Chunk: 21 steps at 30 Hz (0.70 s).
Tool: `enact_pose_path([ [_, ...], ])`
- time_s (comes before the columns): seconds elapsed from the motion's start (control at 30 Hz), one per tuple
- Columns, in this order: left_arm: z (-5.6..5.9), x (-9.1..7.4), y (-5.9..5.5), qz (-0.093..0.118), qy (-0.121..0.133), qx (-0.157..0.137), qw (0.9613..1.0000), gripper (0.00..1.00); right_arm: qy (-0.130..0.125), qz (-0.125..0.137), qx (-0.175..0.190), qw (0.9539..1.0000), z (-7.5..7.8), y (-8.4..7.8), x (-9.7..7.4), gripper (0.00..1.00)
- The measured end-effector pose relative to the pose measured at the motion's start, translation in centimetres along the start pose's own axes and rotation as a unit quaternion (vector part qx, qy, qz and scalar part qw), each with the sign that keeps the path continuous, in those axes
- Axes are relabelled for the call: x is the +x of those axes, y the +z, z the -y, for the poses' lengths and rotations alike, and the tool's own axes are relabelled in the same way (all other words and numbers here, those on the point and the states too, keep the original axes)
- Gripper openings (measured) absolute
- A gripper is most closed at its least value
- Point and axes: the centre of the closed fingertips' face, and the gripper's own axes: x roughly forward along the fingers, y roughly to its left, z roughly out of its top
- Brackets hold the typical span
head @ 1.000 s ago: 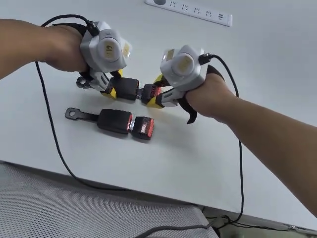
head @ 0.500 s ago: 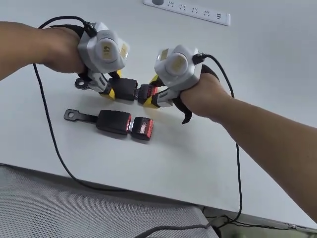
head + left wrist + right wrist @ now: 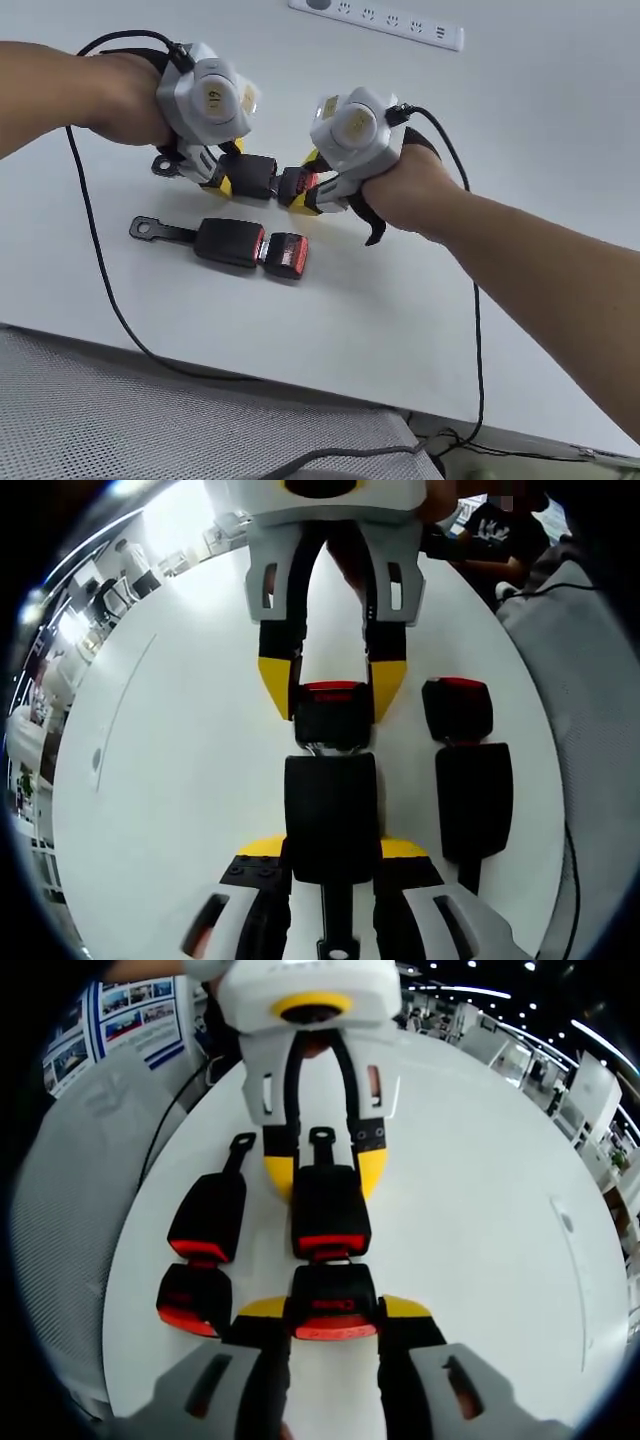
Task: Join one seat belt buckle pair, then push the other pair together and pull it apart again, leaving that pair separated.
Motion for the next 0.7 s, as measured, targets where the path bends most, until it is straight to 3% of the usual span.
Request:
enact_pose_path([
  [0.7,0.1,0.0,0.1,-0.007,0.000,0.002,1.0000,0.31,0.005,-0.006,-0.002,1.0000,0.1,-1.4,-1.0,0.32],
])
